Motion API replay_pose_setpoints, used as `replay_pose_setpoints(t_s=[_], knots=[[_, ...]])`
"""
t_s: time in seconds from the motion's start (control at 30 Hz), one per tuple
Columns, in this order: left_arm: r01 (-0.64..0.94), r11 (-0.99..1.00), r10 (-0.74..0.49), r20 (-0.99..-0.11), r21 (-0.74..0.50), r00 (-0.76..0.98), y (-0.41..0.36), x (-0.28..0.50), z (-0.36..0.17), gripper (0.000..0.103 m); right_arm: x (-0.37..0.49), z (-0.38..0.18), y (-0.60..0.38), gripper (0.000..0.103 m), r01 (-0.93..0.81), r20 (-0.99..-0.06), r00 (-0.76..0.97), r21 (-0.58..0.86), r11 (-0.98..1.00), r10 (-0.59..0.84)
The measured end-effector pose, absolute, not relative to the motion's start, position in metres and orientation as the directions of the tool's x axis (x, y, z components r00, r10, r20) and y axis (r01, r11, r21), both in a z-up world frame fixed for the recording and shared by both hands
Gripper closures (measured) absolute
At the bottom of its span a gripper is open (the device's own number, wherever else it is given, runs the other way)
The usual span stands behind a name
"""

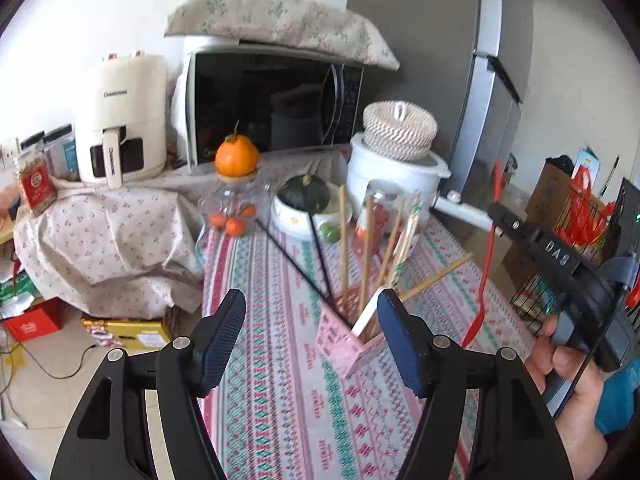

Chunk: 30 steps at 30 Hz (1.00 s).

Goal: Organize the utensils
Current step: 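Carry both over the pink basket and release the chopstick, then the red spoon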

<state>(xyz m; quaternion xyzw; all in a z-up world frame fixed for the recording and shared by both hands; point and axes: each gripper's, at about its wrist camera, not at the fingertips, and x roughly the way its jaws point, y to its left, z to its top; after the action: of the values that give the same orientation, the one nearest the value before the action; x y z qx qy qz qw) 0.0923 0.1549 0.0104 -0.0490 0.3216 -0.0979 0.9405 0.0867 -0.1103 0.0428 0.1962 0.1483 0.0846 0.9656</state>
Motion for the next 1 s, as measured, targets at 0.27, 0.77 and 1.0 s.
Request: replay_pose_setpoints(t_s=[0.27, 0.77, 1.0], knots=[[0.189, 0.974, -0.216, -0.765, -0.126, 0.606, 0.165, 0.105, -0.044, 0.032, 0.117, 0.003, -0.094, 0.093, -0.02, -0.222, 0.965, 0.478, 0.878, 0.142], [0.225, 0.969, -0.21, -0.83, -0.105, 0.517, 0.166, 0.114, -0.07, 0.032, 0.124, -0.016, -0.061, 0.092, 0.065, -0.054, 0.998, 0.474, 0.878, -0.045], [0.236, 0.966, -0.217, -0.832, -0.107, 0.511, 0.16, 0.114, -0.071, 0.032, 0.112, -0.016, -0.048, 0.088, 0.055, 0.005, 0.998, 0.447, 0.893, -0.064]])
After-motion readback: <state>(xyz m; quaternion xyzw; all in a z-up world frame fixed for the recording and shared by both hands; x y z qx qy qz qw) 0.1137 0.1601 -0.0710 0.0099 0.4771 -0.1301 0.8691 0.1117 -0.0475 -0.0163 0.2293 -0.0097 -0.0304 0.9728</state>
